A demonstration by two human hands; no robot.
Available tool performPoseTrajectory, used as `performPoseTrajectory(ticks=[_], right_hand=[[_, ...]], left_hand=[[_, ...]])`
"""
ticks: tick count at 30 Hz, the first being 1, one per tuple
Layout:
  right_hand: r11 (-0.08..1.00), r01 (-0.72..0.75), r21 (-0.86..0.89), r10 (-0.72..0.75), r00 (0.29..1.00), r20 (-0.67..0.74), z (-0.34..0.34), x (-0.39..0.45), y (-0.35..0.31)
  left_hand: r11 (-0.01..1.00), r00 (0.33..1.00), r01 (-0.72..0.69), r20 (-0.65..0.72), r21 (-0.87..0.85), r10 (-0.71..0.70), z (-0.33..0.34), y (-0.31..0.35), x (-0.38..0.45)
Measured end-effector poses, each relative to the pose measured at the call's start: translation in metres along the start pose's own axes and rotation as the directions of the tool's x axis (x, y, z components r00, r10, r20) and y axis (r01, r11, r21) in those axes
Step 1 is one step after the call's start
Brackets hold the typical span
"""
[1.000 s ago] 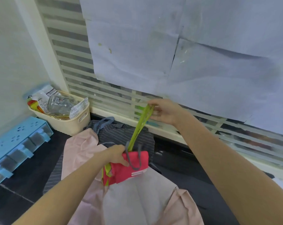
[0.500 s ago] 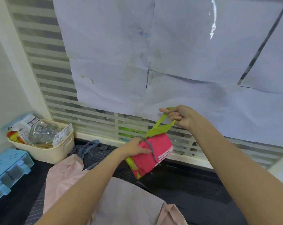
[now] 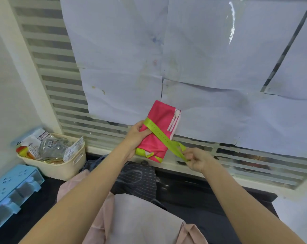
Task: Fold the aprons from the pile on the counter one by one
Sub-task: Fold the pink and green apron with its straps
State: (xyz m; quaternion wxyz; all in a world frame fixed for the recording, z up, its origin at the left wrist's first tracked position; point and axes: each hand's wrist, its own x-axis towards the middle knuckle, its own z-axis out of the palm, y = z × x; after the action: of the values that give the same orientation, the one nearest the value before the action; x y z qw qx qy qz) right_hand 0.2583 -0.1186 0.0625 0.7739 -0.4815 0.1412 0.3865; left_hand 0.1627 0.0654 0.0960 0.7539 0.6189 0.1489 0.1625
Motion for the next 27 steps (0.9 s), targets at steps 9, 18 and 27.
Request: performPoseTrajectory(ticks=[9, 18, 27], right_hand=[[0.331, 0.213, -0.919, -0.443, 0.895, 0.048, 0.022, -0.003, -0.013], [0.777, 0.125, -0.617, -0.324, 0.92, -0.221, 0.009, 0.014, -0.001], [0.967, 0.254, -0.016, -0.224, 0.878, 0.424, 0.03, -0.004, -0.003]], left_hand=[[0.995, 0.998, 0.007, -0.068, 0.097, 0.0, -0.02, 0.013, -0.001], [0.944, 0.869, 0.013, 0.463, 0.329, -0.173, -0.024, 0.04, -0.027], [0.982, 0.983, 0.145, 0.131, -0.122, -0.129, -0.039, 0.01, -0.016]])
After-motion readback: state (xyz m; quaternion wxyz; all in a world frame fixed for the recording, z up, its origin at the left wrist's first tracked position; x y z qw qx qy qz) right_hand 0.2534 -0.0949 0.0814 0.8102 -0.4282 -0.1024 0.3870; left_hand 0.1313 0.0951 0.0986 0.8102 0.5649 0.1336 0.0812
